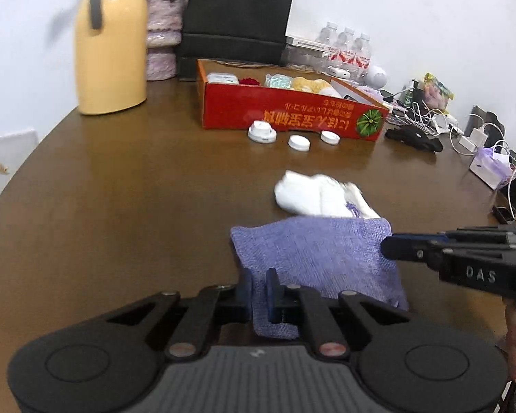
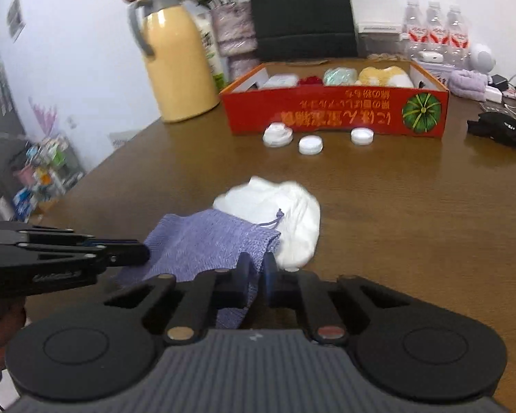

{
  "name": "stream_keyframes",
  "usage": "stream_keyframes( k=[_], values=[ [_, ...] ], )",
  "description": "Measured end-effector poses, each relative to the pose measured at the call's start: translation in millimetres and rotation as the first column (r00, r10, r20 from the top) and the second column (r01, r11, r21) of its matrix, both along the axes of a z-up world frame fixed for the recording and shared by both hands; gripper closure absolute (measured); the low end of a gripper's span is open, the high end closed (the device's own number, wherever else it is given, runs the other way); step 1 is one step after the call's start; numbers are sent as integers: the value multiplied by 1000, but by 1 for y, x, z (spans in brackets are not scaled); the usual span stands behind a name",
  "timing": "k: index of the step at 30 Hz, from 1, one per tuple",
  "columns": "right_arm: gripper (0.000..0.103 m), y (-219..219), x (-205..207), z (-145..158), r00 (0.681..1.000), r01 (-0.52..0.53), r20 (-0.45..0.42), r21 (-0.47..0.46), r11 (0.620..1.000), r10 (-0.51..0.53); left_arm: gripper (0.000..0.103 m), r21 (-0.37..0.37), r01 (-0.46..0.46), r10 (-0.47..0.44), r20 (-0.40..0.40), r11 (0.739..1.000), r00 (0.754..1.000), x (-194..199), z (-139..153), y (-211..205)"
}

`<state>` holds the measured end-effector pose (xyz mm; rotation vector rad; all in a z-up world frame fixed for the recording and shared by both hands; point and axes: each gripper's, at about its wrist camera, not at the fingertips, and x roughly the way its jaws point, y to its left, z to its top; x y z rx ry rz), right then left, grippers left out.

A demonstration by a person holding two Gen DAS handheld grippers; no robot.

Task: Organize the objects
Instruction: 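Grasp the lilac cloth with the left tool while the right tool grasps it too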

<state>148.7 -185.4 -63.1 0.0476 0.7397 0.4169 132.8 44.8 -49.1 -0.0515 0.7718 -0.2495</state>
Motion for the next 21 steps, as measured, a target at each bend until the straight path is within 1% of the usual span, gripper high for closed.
stream_keyframes(
  k=[3, 4, 5, 8, 10, 13, 14, 15, 16, 17, 18, 19, 21],
  values=[
    [94, -8, -16, -2, 1000, 5, -3, -66, 998, -5, 95, -1, 22, -22, -6, 1000, 1000, -26, 2, -8],
    [93, -10, -18, -5, 1000, 16, -7, -84, 996, -17, 90, -2, 24, -24, 3, 1000, 1000, -30, 3, -11],
    [92, -12, -19, -8, 999, 40, -14, -90, 995, -41, 88, -5, 9, -9, 13, 1000, 1000, -32, 3, -13],
    [85, -15, -26, -8, 998, 57, -3, -70, 996, -57, 79, 30, -18, 17, 12, 999, 1000, -31, 2, -19],
    [71, -14, -30, -7, 998, 65, 14, -64, 996, -64, 73, 45, -26, 26, 10, 999, 1000, -28, -1, -21],
    [69, -11, -30, -9, 998, 67, 5, -52, 996, -67, 72, 63, -35, 34, 14, 997, 999, -26, -6, -25],
    [69, -9, -30, -11, 998, 64, 1, -49, 997, -64, 74, 69, -32, 31, 16, 997, 999, -26, -6, -27],
    [70, -8, -30, -13, 998, 63, 5, -47, 997, -63, 77, 67, -23, 22, 15, 997, 1000, -26, -6, -28],
    [79, -6, -31, -13, 998, 68, 14, -57, 996, -67, 98, 52, -6, 6, 10, 999, 1000, -26, -6, -28],
    [80, -4, -31, -13, 997, 73, 18, -62, 995, -72, 98, 33, 4, -4, 2, 999, 1000, -25, -6, -28],
    [83, -2, -31, -13, 997, 75, 23, -64, 995, -73, 98, 28, 0, 0, 4, 1000, 1000, -25, -6, -28],
    [102, -1, -31, -11, 997, 78, 32, -67, 995, -76, 99, 29, -3, 3, 9, 1000, 1000, -25, -6, -29],
    [101, -1, -30, -8, 997, 74, 34, -67, 995, -72, 100, 18, 1, -2, 22, 1000, 1000, -23, -2, -29]
  ],
)
